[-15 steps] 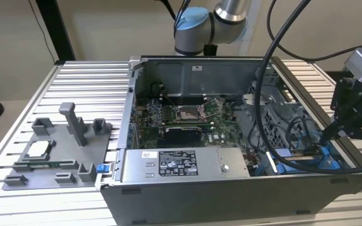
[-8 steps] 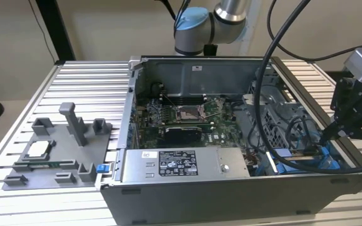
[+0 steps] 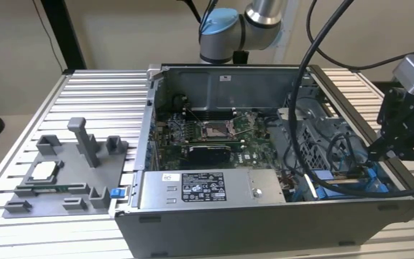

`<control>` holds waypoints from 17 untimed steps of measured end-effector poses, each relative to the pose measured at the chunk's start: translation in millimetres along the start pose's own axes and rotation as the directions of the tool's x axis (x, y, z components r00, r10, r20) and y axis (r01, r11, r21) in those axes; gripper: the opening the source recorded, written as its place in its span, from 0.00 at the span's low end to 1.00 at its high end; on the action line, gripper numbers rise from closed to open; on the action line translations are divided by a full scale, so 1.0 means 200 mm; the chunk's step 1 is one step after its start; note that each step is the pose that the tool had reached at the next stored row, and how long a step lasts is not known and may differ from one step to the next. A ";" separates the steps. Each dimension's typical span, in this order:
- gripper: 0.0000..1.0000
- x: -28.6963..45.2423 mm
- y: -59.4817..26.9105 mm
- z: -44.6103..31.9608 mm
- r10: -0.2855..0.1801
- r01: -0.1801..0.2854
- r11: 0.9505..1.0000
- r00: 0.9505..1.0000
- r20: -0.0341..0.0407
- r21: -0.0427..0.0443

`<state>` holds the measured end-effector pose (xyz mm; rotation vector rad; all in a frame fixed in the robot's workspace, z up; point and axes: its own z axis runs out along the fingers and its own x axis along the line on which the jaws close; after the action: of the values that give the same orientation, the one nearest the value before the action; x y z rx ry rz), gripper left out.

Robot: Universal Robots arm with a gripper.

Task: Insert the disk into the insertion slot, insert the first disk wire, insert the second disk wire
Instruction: 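Insert the second disk wire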

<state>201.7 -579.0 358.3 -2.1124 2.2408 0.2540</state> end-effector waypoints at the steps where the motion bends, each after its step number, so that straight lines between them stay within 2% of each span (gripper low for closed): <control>1: 1.00 0.000 0.000 0.001 0.006 -0.006 1.000 1.000 0.006 0.001; 3: 1.00 0.000 0.000 0.001 0.016 -0.016 1.000 1.000 0.012 0.002; 12: 1.00 0.002 0.000 0.005 0.027 -0.027 1.000 1.000 0.013 0.003; 13: 0.00 0.002 0.000 0.005 0.027 -0.027 1.000 1.000 0.013 0.003; 17: 0.00 0.002 -0.001 0.006 0.027 -0.027 1.000 1.000 0.013 0.003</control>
<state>201.7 -579.2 357.1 -2.0737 2.2628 0.2641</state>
